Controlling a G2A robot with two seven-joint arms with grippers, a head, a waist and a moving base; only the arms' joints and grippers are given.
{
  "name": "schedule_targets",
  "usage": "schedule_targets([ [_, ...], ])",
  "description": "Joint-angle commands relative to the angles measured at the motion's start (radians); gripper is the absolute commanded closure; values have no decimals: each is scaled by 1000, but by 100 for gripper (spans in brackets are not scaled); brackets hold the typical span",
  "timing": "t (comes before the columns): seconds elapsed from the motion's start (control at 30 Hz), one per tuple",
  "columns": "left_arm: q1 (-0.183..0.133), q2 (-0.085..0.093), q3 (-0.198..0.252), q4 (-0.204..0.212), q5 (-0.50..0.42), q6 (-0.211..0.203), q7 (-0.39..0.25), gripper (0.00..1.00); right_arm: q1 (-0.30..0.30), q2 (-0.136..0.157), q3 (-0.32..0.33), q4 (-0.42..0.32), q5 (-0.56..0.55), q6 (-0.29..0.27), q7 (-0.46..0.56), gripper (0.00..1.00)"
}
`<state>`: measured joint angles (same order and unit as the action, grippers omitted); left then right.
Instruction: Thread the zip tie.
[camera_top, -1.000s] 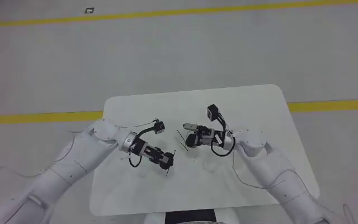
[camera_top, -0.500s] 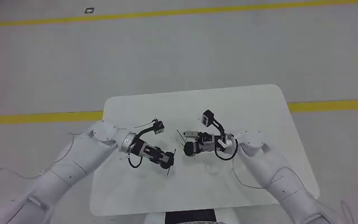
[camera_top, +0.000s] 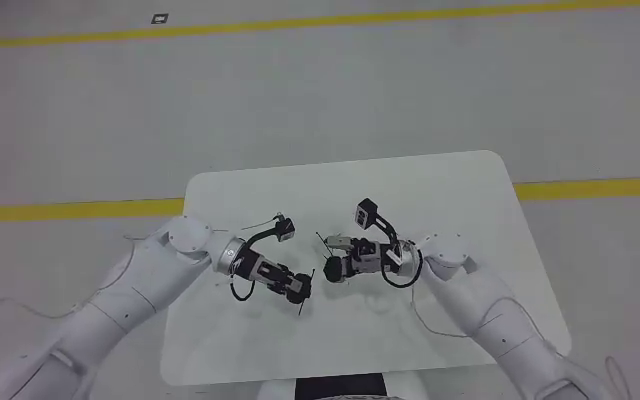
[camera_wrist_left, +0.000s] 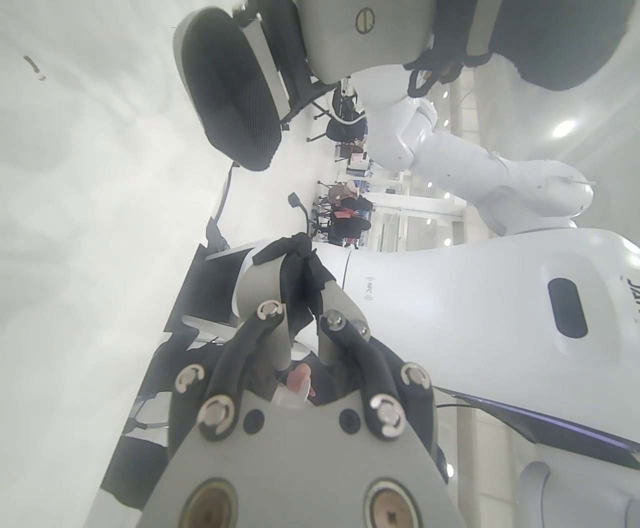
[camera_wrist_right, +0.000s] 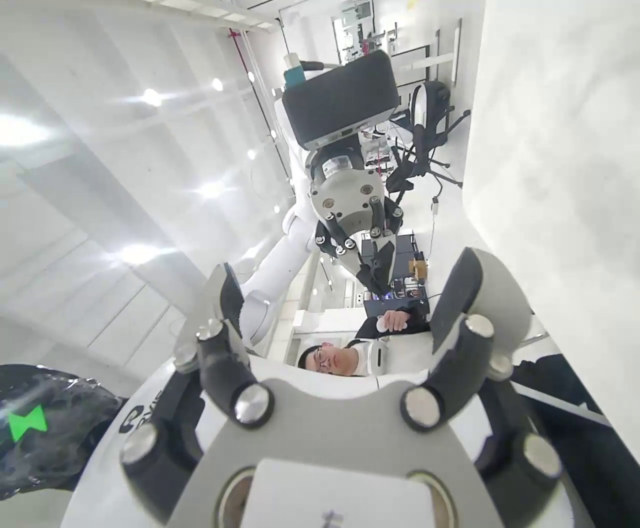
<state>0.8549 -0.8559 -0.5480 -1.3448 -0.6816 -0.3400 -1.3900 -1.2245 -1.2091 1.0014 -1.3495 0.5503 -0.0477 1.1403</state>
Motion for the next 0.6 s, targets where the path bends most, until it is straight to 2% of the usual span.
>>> schedule_targets([
  [0.0,0,0,0,0,0,0,0,100,7,-1,-6,7,-2,-3,9,52],
  [0.13,0,0,0,0,0,0,0,100,20,-4,-22,23,-2,-12,24,70],
  [0.3,0,0,0,0,0,0,0,100,33,-7,-43,44,-11,-23,39,80],
  [0.43,0,0,0,0,0,0,0,100,41,-9,-53,57,-15,-32,41,92],
  [0.57,0,0,0,0,0,0,0,100,45,-10,-60,66,-18,-40,41,90],
])
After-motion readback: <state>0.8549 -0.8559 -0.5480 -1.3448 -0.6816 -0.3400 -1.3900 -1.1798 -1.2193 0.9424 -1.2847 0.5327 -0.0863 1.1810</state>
